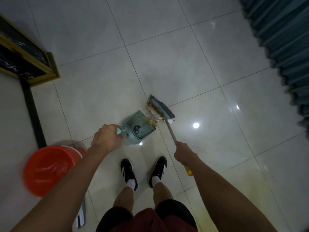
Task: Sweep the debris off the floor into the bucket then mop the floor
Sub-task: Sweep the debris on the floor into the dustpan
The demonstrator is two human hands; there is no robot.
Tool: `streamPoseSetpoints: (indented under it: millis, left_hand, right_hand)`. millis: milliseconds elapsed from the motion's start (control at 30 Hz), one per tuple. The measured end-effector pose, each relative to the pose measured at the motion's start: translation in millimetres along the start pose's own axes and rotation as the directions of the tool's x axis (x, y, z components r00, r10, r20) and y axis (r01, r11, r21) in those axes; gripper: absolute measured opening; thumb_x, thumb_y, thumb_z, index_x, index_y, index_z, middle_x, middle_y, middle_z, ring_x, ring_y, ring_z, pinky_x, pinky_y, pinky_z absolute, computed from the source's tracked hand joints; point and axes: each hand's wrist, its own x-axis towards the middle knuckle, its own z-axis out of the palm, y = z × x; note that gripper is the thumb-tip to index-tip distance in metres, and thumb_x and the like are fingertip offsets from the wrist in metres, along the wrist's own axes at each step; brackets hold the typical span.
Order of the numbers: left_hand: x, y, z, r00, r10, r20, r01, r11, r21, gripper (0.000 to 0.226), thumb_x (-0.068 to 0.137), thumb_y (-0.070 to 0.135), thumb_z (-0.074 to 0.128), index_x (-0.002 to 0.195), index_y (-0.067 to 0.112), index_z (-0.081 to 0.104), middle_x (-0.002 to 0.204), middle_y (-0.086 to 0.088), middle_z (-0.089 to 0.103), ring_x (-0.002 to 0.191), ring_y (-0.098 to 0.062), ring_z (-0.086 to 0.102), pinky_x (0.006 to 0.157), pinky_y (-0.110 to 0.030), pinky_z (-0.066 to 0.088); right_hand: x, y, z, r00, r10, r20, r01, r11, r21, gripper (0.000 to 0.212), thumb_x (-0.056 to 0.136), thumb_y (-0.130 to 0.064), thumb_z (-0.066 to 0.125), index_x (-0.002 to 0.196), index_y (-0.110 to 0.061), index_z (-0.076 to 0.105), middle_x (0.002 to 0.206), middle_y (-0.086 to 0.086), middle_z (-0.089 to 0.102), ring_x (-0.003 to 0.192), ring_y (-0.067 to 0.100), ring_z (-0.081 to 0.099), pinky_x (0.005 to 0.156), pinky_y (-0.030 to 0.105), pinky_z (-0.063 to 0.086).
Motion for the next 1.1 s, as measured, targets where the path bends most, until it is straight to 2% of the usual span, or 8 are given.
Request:
streamPoseSetpoints:
  millis: [67, 133, 367, 500, 633, 733, 900, 1100]
  left_hand:
    - [0.1, 0.3, -1.3, 1.0, -0.002, -0.009, 0.002, 1.0, -0.019, 0.009, 0.088, 0.023, 0.062, 0.081, 0.027, 0.066, 0.082, -0.005, 0.064, 0.077, -0.032, 0.063, 0.067, -0.031, 0.048]
    - [-1.5, -1.6, -1.1, 1.0, 0.0, -0.015, -0.001, 0.999, -0.04, 0.01, 0.087, 0.023, 0.062, 0.078, 0.028, 0.063, 0.081, -0.004, 0.063, 0.076, -0.031, 0.062, 0.066, -0.03, 0.045]
    - [-9.1, -12.1, 7.3, 1.0, 0.011, -0.026, -0.012, 0.999, -0.052, 0.008, 0.09, 0.026, 0.06, 0.083, 0.027, 0.062, 0.085, -0.003, 0.063, 0.075, -0.026, 0.058, 0.065, -0.029, 0.042]
    - [-10.9, -16.0, 9.7, 0.999, 0.008, -0.037, -0.01, 0.999, -0.048, 0.012, 0.092, 0.025, 0.058, 0.094, 0.019, 0.068, 0.091, -0.006, 0.067, 0.074, -0.023, 0.055, 0.066, -0.029, 0.042]
    - [-17.7, -17.0, 10.1, 1.0, 0.004, -0.025, -0.005, 0.998, -0.06, 0.016, 0.091, 0.025, 0.056, 0.098, 0.018, 0.069, 0.093, -0.005, 0.066, 0.075, -0.022, 0.055, 0.065, -0.028, 0.04]
    - [-24.0, -21.5, 9.9, 1.0, -0.003, -0.014, 0.002, 0.998, -0.06, 0.02, 0.09, 0.026, 0.057, 0.104, 0.018, 0.07, 0.099, -0.009, 0.069, 0.076, -0.022, 0.053, 0.066, -0.028, 0.039]
    - [-30.4, -35.4, 0.8, 1.0, -0.023, 0.001, 0.023, 0.997, -0.079, 0.019, 0.088, 0.025, 0.059, 0.103, 0.019, 0.069, 0.096, -0.007, 0.067, 0.077, -0.023, 0.055, 0.067, -0.029, 0.041]
    - [-39.7, -56.1, -11.1, 0.998, -0.053, -0.014, 0.052, 0.996, -0.076, 0.015, 0.086, 0.021, 0.062, 0.099, 0.017, 0.069, 0.088, -0.006, 0.062, 0.076, -0.024, 0.054, 0.067, -0.03, 0.04]
  right_hand:
    - [-5.8, -1.6, 10.4, 1.0, -0.011, 0.027, 0.011, 1.0, 0.004, 0.04, 0.093, -0.009, 0.051, 0.133, -0.006, 0.048, 0.107, 0.012, 0.06, 0.087, 0.025, 0.064, 0.073, 0.033, 0.059]
    - [-11.0, -3.7, 19.4, 0.998, -0.025, 0.053, 0.025, 1.0, -0.003, 0.043, 0.092, -0.008, 0.051, 0.135, -0.007, 0.047, 0.1, 0.007, 0.054, 0.085, 0.023, 0.061, 0.074, 0.035, 0.059]
    - [-38.6, -17.5, 45.6, 0.986, -0.063, 0.153, 0.064, 0.998, -0.002, 0.042, 0.092, -0.01, 0.053, 0.134, -0.01, 0.045, 0.104, 0.006, 0.052, 0.085, 0.021, 0.056, 0.069, 0.031, 0.053]
    - [-53.1, -26.2, 58.7, 0.981, -0.083, 0.178, 0.072, 0.995, 0.067, 0.041, 0.092, -0.012, 0.057, 0.131, -0.012, 0.047, 0.091, 0.001, 0.052, 0.076, 0.019, 0.06, 0.058, 0.028, 0.053]
    - [-69.6, -30.9, 61.6, 0.974, -0.106, 0.198, 0.069, 0.98, 0.185, 0.035, 0.093, -0.01, 0.058, 0.128, -0.009, 0.052, 0.084, -0.003, 0.049, 0.075, 0.018, 0.056, 0.057, 0.023, 0.048]
    - [-79.8, -31.0, 54.6, 0.972, -0.08, 0.221, 0.004, 0.945, 0.328, 0.03, 0.092, -0.005, 0.057, 0.122, -0.008, 0.06, 0.075, 0.002, 0.054, 0.062, 0.018, 0.054, 0.053, 0.026, 0.048]
    - [-87.8, -28.8, 45.1, 0.97, -0.006, 0.242, -0.103, 0.894, 0.437, 0.053, 0.089, 0.0, 0.056, 0.141, -0.011, 0.051, 0.08, 0.014, 0.059, 0.054, 0.021, 0.05, 0.051, 0.03, 0.046]
    - [-91.7, -34.2, 36.0, 0.97, 0.028, 0.242, -0.152, 0.846, 0.511, 0.073, 0.089, 0.001, 0.057, 0.155, -0.021, 0.033, 0.086, 0.015, 0.062, 0.047, 0.015, 0.047, 0.041, 0.024, 0.041]
